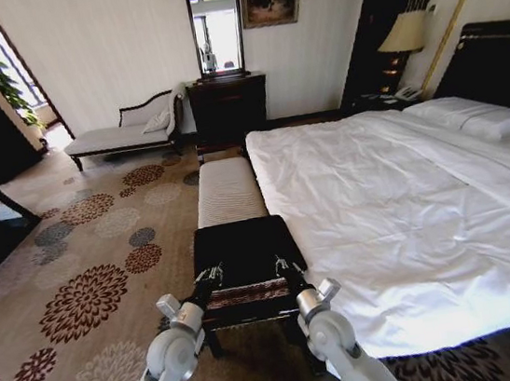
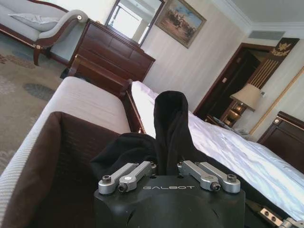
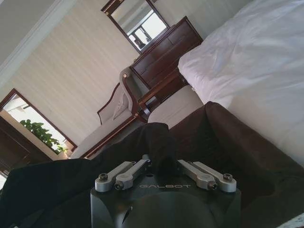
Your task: Fold the clothes on the bed and place them into the basket.
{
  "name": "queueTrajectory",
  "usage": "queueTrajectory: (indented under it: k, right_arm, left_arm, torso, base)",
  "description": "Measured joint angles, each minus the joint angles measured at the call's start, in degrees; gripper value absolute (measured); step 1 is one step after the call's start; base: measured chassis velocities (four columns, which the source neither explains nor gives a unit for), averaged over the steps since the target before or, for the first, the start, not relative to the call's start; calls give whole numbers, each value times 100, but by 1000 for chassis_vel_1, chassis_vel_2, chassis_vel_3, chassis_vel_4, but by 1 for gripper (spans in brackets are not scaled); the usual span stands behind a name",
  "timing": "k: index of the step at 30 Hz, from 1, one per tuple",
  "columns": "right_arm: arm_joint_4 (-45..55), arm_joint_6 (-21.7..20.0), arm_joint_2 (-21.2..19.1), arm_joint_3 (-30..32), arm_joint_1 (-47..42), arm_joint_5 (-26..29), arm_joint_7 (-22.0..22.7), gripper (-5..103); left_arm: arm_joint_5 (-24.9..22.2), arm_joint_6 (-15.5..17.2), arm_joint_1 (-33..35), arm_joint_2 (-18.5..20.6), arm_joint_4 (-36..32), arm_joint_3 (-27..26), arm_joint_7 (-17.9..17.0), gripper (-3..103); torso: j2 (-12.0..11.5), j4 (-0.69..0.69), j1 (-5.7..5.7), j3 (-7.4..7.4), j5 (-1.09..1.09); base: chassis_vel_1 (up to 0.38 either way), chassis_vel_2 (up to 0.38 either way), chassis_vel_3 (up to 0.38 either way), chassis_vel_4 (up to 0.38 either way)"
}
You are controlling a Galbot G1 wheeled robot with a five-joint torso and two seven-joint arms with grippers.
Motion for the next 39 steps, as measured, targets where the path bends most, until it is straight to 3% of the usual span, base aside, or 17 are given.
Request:
queueTrajectory:
  k: [6,12,25,33,39]
  right_arm:
    - [-246,-251,-137,-318,788,767,488,8]
    - [-551,-383,-167,-599,1381,1344,985,8]
    - [-1062,-665,-136,-662,2038,2426,1738,8]
    - [-1329,-715,-118,-677,2292,2551,1879,8]
    - [-1406,-843,-123,-719,2560,2758,2155,8]
  left_arm:
    - [-180,45,-330,66,376,-10,-163,11]
    - [-350,155,-735,55,860,44,-307,11]
    - [-690,362,-1641,-48,2073,508,-464,11]
    - [-713,393,-1899,-158,2443,687,-525,11]
    - [-864,476,-2319,-142,2632,986,-766,11]
  torso:
    - [1,5,-2,-1,-4]
    - [0,1,0,0,-2]
    - [0,1,0,0,-3]
    - [0,2,-1,-1,-3]
    - [0,1,-1,-1,-3]
  base:
    - [0,0,0,0]
    - [0,0,0,0]
    - [0,0,0,0]
    - [0,0,0,0]
    - [0,0,0,0]
